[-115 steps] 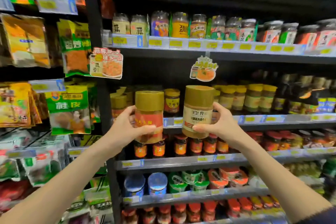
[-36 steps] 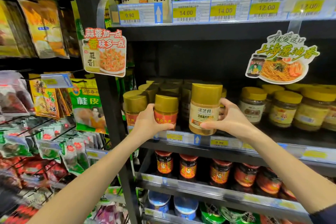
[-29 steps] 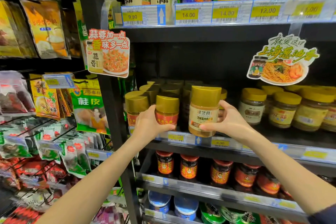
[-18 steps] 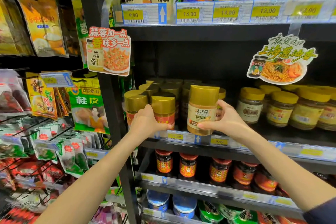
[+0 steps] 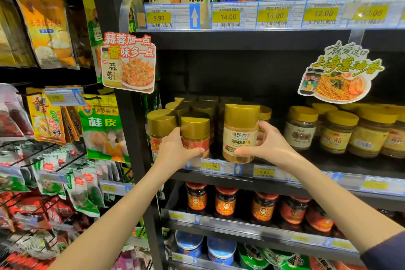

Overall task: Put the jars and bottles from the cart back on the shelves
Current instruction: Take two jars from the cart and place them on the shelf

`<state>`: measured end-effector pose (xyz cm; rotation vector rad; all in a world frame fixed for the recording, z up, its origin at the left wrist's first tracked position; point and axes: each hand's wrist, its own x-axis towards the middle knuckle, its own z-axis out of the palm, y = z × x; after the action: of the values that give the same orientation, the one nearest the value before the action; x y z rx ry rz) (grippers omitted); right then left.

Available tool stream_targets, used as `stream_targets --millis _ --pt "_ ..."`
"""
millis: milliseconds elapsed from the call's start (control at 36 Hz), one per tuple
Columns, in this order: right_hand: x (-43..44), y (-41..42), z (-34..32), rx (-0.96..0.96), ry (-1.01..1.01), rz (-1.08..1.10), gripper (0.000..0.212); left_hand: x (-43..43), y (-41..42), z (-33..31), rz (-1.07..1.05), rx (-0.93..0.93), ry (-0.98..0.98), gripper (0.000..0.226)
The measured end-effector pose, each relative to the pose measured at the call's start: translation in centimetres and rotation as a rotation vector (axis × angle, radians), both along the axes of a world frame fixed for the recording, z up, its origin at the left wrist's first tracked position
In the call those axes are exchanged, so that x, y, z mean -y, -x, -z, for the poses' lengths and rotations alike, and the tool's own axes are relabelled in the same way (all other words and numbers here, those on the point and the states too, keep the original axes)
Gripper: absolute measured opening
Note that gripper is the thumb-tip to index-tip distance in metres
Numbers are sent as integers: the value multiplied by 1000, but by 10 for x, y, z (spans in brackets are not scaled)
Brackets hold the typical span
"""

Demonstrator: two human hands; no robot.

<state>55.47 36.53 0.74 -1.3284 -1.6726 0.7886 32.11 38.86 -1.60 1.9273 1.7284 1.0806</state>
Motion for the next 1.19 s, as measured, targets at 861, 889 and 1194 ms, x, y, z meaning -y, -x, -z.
stream_targets --millis 861,889,1194 --pt "-5 0 -4 5 33 -18 98 -25 -58 -118 413 -352 62 89" --pt "-5 0 -5 6 31 -19 98 -25 -58 -119 408 -355 57 88" --pt "-1 -1 -11 8 15 -41 78 -27 -61 -126 382 -307 67 77"
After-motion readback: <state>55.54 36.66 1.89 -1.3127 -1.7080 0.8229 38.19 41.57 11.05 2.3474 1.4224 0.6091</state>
